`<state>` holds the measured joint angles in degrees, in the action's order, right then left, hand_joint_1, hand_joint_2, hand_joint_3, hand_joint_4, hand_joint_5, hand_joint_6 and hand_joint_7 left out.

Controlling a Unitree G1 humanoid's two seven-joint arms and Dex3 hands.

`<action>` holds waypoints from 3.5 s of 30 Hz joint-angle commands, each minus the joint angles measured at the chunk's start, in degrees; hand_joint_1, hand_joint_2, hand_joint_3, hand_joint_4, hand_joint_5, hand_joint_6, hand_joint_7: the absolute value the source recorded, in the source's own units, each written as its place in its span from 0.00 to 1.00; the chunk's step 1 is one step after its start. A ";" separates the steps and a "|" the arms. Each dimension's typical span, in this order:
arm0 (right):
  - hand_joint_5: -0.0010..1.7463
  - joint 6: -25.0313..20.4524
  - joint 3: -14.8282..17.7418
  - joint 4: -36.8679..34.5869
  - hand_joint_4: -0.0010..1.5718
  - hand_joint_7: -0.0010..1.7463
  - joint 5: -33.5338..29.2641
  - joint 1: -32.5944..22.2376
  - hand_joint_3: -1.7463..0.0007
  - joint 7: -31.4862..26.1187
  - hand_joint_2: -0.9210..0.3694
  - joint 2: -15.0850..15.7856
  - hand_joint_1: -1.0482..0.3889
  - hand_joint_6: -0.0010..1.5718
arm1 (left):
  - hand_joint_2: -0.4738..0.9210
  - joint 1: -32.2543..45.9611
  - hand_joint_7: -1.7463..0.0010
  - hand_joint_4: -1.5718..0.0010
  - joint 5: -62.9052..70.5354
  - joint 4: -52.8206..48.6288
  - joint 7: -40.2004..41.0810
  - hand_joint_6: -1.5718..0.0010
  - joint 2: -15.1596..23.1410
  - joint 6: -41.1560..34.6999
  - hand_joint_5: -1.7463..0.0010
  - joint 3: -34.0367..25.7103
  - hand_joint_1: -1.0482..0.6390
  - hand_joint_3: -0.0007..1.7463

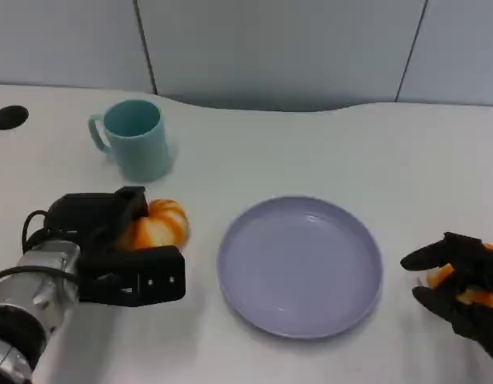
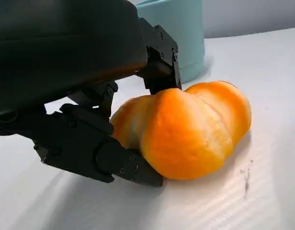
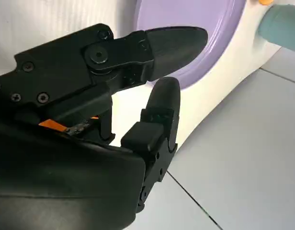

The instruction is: Grasp the bread from the table and place it into the plate.

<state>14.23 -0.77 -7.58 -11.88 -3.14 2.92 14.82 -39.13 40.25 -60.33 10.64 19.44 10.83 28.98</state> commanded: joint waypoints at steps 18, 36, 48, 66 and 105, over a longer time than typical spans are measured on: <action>0.70 -1.06 0.45 0.06 0.46 0.51 0.04 0.68 0.87 -0.63 0.00 0.11 0.54 0.43 | 0.98 18.67 0.00 0.46 -21.07 43.73 -19.42 0.61 11.71 7.51 0.00 -19.20 0.48 0.02; 0.70 -2.43 0.15 1.99 0.45 0.51 -0.19 -0.18 0.88 -0.93 0.00 -0.54 0.55 0.43 | 0.98 5.27 0.00 0.46 -18.32 32.95 -25.63 0.62 0.34 14.34 0.00 -10.51 0.52 0.01; 0.70 -2.54 -0.13 2.92 0.45 0.50 -0.67 -0.74 0.87 -0.93 0.00 -0.65 0.54 0.43 | 0.98 -4.61 0.00 0.49 -10.49 17.18 -23.35 0.61 -6.14 16.74 0.00 -3.58 0.52 0.01; 0.70 -3.43 -0.70 3.67 0.46 0.49 -1.79 -0.40 0.87 -0.92 0.00 -1.09 0.54 0.43 | 0.98 -14.52 0.58 0.84 -11.27 5.37 -39.40 0.71 -4.92 26.09 0.34 -0.83 0.36 0.00; 0.68 -4.41 -0.16 4.10 0.46 0.46 -1.80 -0.33 0.87 -0.62 0.00 -1.07 0.55 0.44 | 1.00 2.18 0.99 0.92 -38.38 25.75 -58.20 0.77 6.80 23.91 0.76 -17.62 0.25 0.04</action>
<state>10.46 -1.38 -3.98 -14.09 -3.40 2.47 13.53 -40.70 6.46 -34.76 -45.75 25.43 34.08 13.93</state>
